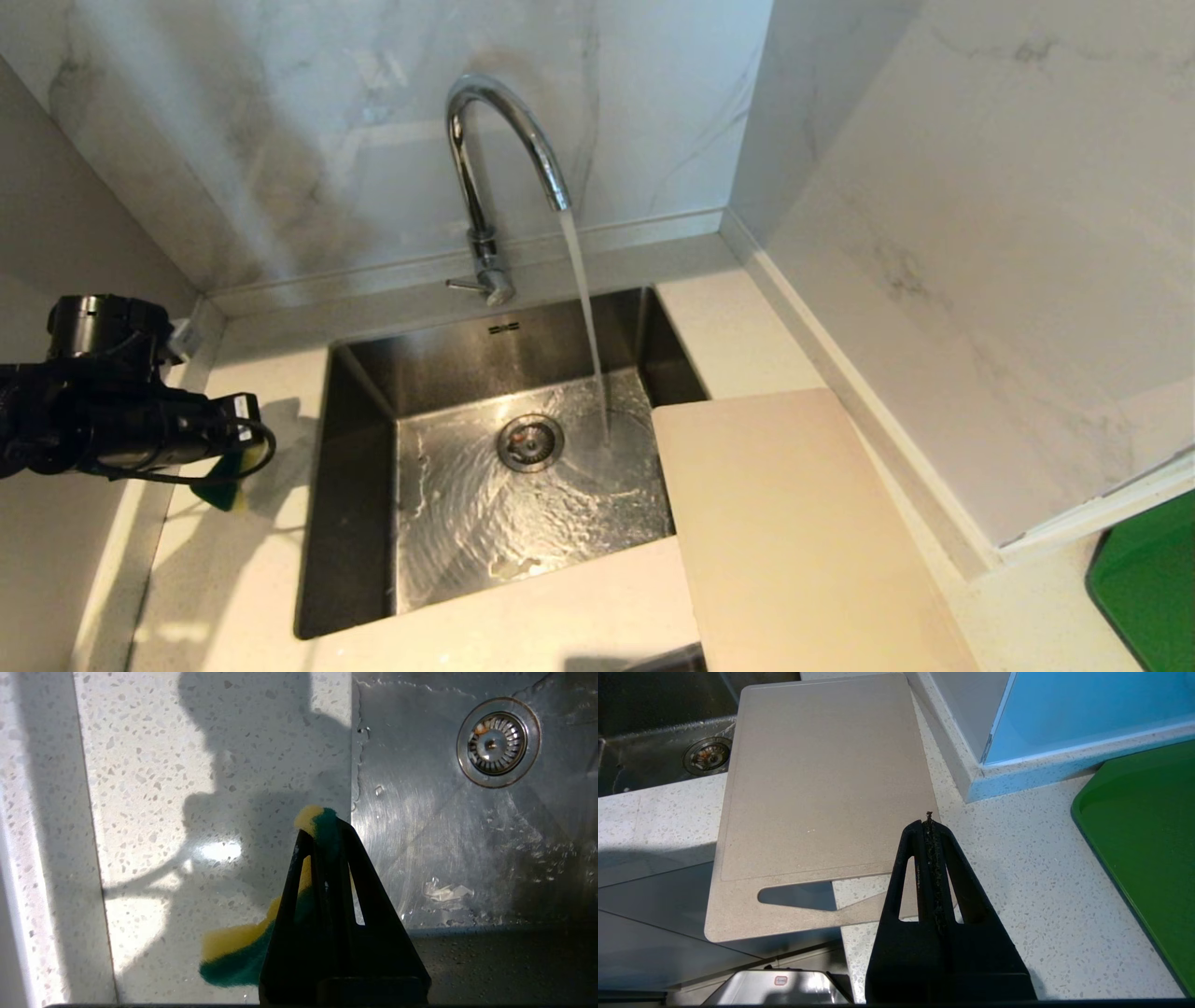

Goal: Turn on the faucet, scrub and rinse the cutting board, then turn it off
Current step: Pick up the cleaning cloth

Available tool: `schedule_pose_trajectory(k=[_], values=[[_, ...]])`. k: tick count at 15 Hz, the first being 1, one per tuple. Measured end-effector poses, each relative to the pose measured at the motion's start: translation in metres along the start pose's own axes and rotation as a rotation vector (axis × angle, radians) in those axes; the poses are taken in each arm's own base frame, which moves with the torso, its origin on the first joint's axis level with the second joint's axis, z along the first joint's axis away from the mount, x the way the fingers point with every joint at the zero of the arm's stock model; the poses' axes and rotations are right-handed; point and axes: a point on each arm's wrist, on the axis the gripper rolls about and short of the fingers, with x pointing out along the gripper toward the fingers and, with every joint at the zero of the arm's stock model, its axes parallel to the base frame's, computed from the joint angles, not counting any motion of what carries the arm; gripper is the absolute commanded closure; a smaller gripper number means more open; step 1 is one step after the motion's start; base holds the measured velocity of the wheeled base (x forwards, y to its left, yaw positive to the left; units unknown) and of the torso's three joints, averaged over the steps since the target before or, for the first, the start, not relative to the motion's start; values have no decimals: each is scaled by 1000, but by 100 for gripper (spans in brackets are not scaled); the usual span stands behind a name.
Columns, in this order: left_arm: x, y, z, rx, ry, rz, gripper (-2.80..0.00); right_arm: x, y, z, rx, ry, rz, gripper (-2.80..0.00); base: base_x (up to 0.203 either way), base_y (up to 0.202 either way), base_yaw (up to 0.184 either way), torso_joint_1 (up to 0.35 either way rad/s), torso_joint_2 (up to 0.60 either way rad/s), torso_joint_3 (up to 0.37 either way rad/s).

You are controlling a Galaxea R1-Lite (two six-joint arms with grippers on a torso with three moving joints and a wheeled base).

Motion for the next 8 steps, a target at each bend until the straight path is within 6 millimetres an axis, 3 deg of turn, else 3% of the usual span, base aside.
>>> schedule_pose_trajectory(k=[8], values=[[36, 8, -7, -32, 47, 31, 0, 0, 0, 0, 0, 0, 0, 0, 0, 0, 0, 0, 0, 0]])
